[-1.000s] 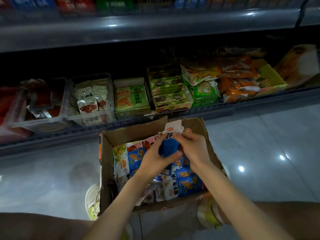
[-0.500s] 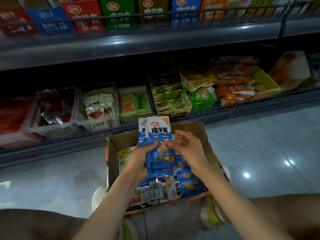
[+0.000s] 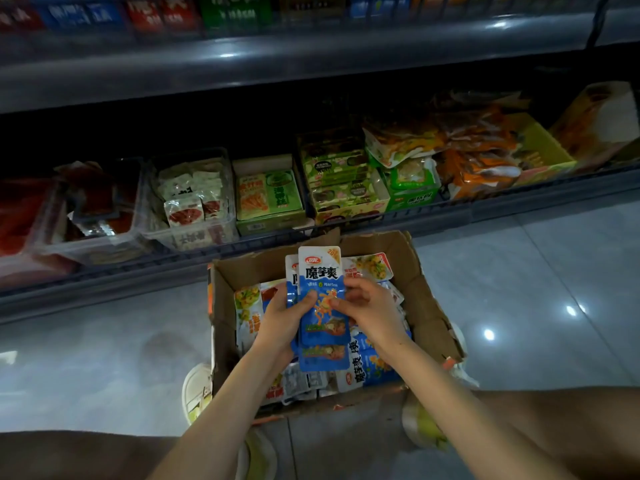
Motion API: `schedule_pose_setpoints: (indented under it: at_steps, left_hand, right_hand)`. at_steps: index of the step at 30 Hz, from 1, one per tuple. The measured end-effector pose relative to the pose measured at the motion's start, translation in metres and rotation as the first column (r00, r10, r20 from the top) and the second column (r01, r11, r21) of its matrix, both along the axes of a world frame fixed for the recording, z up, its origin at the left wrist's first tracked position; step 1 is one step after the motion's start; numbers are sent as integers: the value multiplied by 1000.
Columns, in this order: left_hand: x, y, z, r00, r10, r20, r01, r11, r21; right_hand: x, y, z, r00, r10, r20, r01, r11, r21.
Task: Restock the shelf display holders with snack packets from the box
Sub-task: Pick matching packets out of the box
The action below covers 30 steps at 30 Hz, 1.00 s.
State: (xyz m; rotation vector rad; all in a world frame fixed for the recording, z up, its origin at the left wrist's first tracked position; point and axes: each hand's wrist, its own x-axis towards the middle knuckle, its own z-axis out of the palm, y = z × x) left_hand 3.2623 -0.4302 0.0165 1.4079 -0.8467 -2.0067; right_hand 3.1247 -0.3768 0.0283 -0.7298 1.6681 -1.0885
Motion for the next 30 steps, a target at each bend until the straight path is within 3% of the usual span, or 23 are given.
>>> schedule_pose_setpoints:
  at_steps: [4,6,9,13,19,21,24,26,28,30]
  left_hand:
    - [11,-8,-13,998,39,43,-40,999,20]
    - [21,-16,-21,994,86,71,-89,996,32]
    - [37,-24,-34,984,120,131,-119,993,-11]
    - [51,-26,-45,969,183,164,-185,983,-5]
    - [62,-23,-57,956,213,203,-225,974,33]
    - [63,-22,-59,954,209,213,-221,975,33]
    - [61,-21,-59,956,202,213,-214,976,33]
    - [58,-20,-57,958,194,210,-205,978,32]
    - [56,-19,-51,961,183,206,-191,981,19]
    - [53,-18,-43,963,178,203,-181,983,-7]
  right_hand:
    - [-22,0,-29,999,-45,7,44,993,112]
    - [-42,2,-54,974,-39,-222,83,978,193]
    - [-55,6,-90,839,229,-493,-43,932,359]
    - [-46,-1,-122,644,409,-647,-240,911,336]
    - [-50,-19,-138,367,594,-716,-322,803,501]
    - [-54,-18,-138,336,593,-732,-317,803,505]
    - [-61,-10,-135,329,561,-760,-354,819,451]
    - [-66,-5,-129,381,490,-784,-353,861,367]
    - [-71,-2,-119,567,380,-731,-273,924,269]
    - [-73,-4,-98,806,248,-537,-132,960,246]
